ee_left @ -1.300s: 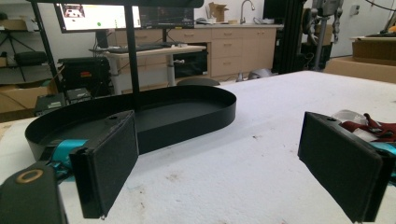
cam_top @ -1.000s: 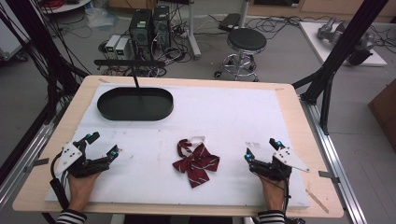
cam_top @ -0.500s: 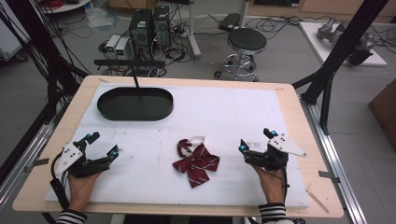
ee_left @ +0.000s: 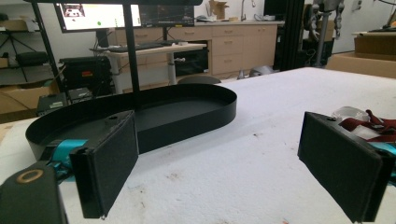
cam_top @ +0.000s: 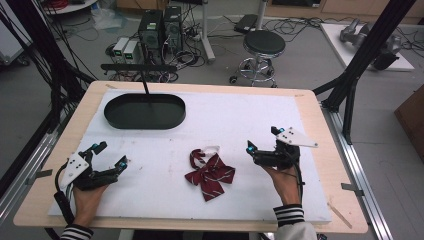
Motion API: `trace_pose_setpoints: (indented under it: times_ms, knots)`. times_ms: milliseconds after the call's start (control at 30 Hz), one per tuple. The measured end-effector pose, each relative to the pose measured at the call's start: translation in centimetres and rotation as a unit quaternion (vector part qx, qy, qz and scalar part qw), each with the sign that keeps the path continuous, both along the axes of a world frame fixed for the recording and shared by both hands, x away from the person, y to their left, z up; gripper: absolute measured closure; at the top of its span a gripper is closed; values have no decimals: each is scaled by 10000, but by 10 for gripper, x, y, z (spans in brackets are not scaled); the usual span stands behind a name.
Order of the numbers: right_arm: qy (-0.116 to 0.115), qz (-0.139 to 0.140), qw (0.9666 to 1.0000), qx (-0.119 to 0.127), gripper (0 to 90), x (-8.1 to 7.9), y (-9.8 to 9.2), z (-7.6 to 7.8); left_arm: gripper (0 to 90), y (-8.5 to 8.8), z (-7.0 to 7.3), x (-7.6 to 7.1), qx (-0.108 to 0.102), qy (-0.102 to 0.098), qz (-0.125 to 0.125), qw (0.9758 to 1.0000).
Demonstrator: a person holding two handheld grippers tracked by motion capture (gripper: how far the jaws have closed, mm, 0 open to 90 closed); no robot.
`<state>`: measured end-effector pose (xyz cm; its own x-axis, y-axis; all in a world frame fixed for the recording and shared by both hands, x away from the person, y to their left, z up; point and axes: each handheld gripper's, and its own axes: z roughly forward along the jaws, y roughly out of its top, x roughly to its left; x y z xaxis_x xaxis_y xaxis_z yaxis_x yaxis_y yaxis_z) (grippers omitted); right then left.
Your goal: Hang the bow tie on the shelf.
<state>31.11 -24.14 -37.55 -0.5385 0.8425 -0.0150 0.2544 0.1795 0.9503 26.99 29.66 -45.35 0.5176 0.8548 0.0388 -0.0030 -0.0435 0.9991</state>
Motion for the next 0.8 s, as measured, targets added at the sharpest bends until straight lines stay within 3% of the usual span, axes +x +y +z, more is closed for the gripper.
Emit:
trace_pose_setpoints:
  times_ms: [100, 133, 167, 233, 400, 533, 733, 800]
  knots:
    - [37, 73, 10000, -42, 38, 4, 4, 3, 127, 0, 0, 0, -19, -2, 0, 10000]
    - [207, 210, 9996, -16, 38, 9, 8, 4, 127, 0, 0, 0, -8, 2, -1, 10000]
    - [207, 210, 9996, -16, 38, 9, 8, 4, 127, 0, 0, 0, -4, -2, -5, 10000]
    - [390, 330, 9985, -197, 37, 17, 16, 6, 127, 0, 0, 0, 11, -3, -8, 10000]
    - [566, 584, 9962, -306, 38, 28, 28, 7, 127, 0, 0, 0, 24, -3, -6, 10000]
    - [760, 802, 9916, -676, 45, 37, 42, 11, 127, 0, 0, 0, 26, 0, -7, 10000]
    - [778, 1073, 9851, -1096, 52, 49, 64, 19, 127, 0, 0, 0, 22, 1, -7, 10000]
    - [973, 1216, 9807, -1180, 52, 56, 75, 21, 127, 0, 0, 0, 22, 5, -7, 10000]
